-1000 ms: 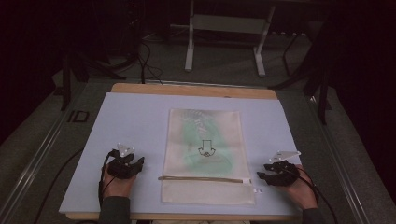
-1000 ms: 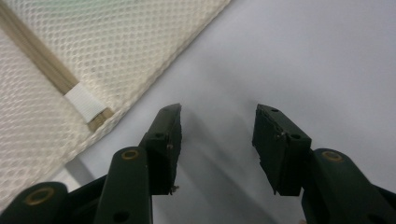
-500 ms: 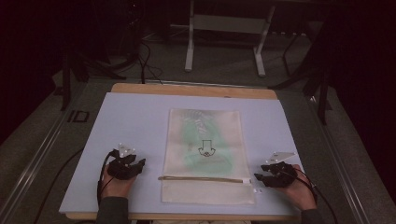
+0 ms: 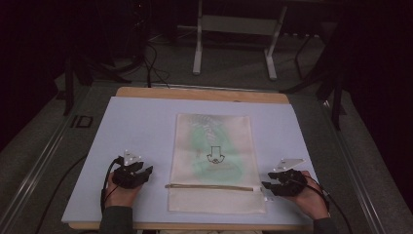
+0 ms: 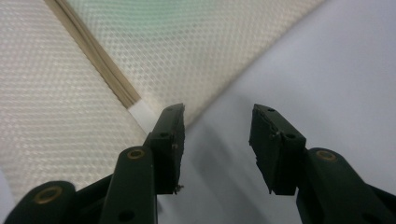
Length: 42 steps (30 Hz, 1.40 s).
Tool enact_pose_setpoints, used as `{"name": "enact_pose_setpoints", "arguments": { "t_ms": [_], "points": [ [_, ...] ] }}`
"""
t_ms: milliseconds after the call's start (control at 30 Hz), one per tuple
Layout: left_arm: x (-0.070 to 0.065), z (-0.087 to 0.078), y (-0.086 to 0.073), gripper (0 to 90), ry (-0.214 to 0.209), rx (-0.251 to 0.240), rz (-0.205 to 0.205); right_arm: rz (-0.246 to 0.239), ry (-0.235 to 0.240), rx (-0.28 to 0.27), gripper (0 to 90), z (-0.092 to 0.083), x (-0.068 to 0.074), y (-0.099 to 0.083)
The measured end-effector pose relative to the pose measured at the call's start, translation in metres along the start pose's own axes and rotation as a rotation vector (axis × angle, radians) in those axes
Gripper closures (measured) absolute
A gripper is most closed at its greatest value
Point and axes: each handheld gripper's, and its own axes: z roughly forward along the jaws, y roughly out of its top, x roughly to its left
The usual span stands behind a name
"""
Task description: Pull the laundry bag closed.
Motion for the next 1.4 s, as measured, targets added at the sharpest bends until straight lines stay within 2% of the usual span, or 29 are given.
{"name": "enact_pose_setpoints", "arguments": {
  "t_ms": [300,567,900,1400],
  "points": [
    [0.000,-0.001,0.000,56.1,-0.014,-0.010,-0.001,-0.066,0.008,0.011,52.8,0.000,0.008,0.015],
    [-0.003,-0.001,0.000,56.3,0.007,0.005,0.031,-0.084,0.044,0.004,52.7,0.005,0.015,0.024],
    [-0.002,-0.001,0.000,56.3,0.011,0.006,0.035,-0.117,0.086,0.010,52.8,0.010,0.025,0.035],
    [-0.002,-0.002,0.000,56.3,0.008,0.005,0.040,-0.172,0.113,0.022,52.4,0.018,0.037,0.052]
  ]
}}
